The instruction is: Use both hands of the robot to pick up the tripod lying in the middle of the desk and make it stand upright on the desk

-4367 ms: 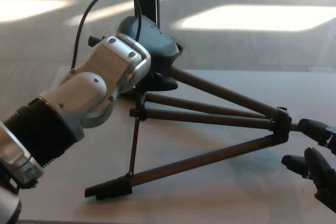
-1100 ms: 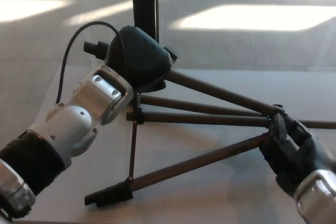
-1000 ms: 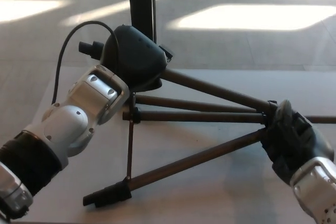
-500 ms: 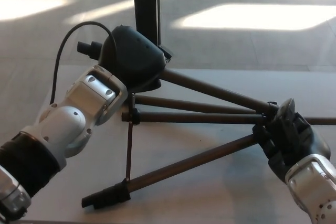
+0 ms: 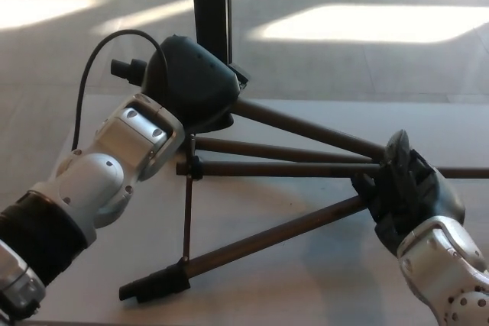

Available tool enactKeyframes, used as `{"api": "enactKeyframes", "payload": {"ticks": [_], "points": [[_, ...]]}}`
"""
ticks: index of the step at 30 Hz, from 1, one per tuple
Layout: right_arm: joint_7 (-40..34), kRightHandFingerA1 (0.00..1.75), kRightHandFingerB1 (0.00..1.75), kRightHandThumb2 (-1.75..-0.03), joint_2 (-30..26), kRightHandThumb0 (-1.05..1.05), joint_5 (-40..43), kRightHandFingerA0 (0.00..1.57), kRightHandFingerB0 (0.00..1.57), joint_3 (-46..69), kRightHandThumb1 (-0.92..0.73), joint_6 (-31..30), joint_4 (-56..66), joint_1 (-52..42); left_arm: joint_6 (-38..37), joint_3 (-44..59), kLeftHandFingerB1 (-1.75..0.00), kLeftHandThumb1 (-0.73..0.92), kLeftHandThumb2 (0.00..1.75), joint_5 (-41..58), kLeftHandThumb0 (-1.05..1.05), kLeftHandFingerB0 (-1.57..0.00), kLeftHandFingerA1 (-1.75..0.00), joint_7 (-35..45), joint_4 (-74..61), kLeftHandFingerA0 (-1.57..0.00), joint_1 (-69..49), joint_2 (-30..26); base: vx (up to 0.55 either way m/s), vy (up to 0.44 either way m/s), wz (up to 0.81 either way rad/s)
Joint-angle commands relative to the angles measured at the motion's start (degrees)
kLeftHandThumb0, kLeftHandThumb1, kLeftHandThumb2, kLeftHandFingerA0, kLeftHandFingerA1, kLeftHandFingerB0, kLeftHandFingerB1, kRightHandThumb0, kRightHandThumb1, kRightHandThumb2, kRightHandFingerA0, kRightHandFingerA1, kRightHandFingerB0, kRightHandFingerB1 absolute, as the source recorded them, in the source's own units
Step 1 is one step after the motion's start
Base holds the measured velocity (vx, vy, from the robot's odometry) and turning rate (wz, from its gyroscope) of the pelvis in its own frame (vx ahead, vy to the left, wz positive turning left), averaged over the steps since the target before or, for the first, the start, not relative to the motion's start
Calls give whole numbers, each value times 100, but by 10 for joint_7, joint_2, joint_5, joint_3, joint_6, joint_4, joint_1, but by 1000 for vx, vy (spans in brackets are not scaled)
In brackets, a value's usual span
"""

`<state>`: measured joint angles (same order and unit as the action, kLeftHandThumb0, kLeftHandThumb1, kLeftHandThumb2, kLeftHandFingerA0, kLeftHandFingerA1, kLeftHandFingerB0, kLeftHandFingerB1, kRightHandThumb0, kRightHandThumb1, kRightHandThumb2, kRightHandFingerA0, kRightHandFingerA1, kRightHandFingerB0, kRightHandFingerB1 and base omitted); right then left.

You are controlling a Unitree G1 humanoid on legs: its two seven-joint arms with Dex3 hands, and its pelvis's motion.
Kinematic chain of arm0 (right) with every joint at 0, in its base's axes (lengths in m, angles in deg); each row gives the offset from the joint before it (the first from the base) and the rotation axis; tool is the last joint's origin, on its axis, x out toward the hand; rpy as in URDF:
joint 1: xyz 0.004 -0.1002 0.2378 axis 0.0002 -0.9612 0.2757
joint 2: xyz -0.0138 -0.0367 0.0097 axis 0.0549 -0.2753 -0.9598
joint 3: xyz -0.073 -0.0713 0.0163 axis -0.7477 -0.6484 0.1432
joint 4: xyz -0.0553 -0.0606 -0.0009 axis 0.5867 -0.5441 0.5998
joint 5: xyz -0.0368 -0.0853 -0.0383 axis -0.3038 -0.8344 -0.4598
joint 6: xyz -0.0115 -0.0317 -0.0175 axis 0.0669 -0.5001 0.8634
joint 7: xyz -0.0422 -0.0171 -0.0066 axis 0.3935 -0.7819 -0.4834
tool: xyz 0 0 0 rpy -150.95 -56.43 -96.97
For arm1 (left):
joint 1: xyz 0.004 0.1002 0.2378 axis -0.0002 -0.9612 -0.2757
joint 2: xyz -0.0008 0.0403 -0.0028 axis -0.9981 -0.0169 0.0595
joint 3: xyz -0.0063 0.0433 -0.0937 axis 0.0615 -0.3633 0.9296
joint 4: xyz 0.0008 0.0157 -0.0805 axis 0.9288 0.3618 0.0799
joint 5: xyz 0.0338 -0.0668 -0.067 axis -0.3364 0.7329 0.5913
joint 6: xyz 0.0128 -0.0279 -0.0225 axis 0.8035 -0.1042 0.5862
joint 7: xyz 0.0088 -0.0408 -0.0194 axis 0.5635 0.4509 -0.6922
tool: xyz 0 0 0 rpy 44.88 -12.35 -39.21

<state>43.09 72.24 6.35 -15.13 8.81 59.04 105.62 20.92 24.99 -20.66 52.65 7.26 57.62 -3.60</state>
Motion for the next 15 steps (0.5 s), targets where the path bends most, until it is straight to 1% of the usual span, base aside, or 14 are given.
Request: {"api": "enactKeyframes", "payload": {"ticks": [1,2,3,5,7,8,9,10,11,12,13,14,15], "points": [[-154,83,57,-62,214,-64,90,14,15,-155,-78,-4,161,-303,-27,21,-118,70,67,6,-35,-83,-172,34,17,-90,15,-14,0,0,0],[-160,85,59,-62,211,-64,86,16,16,-160,-77,-1,161,-305,-29,21,-105,53,99,5,-40,-88,-132,32,18,-117,15,-14,0,0,0],[-168,91,64,-63,211,-64,83,15,16,-163,-77,1,161,-305,-29,20,-104,53,99,3,-41,-88,-133,27,18,-117,15,-15,0,0,0],[-171,91,61,-63,203,-64,88,15,15,-168,-78,2,167,-311,-32,20,-107,53,99,4,-41,-89,-133,24,19,-118,17,-13,0,0,0],[-178,91,62,-63,187,-64,99,19,18,-183,-79,5,184,-324,-37,22,-102,52,98,4,-39,-88,-132,15,20,-117,19,-16,0,0,0],[-180,100,69,-63,183,-66,102,17,14,-187,-81,8,186,-326,-37,22,-100,50,96,4,-37,-89,-133,14,20,-119,19,-16,0,0,0],[-188,89,59,-63,181,-62,111,20,18,-194,-79,15,196,-336,-34,16,-110,69,68,-7,-34,-84,-172,17,19,-93,22,-20,0,0,0],[-205,73,58,-93,176,-63,122,26,19,-213,-63,22,214,-353,-39,16,-106,68,70,-9,-32,-85,-171,16,18,-93,22,-26,0,0,0],[-215,72,59,-93,167,-62,134,26,18,-229,-63,28,231,-371,-45,24,-95,62,67,4,-31,-86,-167,17,15,-94,19,-29,0,0,0],[-226,82,55,-63,154,-58,147,24,20,-247,-79,36,253,-396,-47,35,-94,67,68,21,-34,-85,-166,27,9,-93,17,-31,0,0,0],[-233,73,58,-93,147,-61,145,27,18,-258,-63,39,264,-407,-42,35,-96,50,98,17,-36,-85,-130,39,5,-117,21,-33,0,0,0],[-233,73,58,-93,143,-61,145,27,18,-262,-63,41,269,-413,-42,35,-96,50,98,15,-36,-85,-130,37,5,-117,23,-35,0,0,0],[-235,84,56,-63,143,-59,137,26,21,-262,-78,40,269,-412,-39,34,-104,66,70,9,-36,-85,-165,38,3,-93,26,-36,0,0,0]]}}
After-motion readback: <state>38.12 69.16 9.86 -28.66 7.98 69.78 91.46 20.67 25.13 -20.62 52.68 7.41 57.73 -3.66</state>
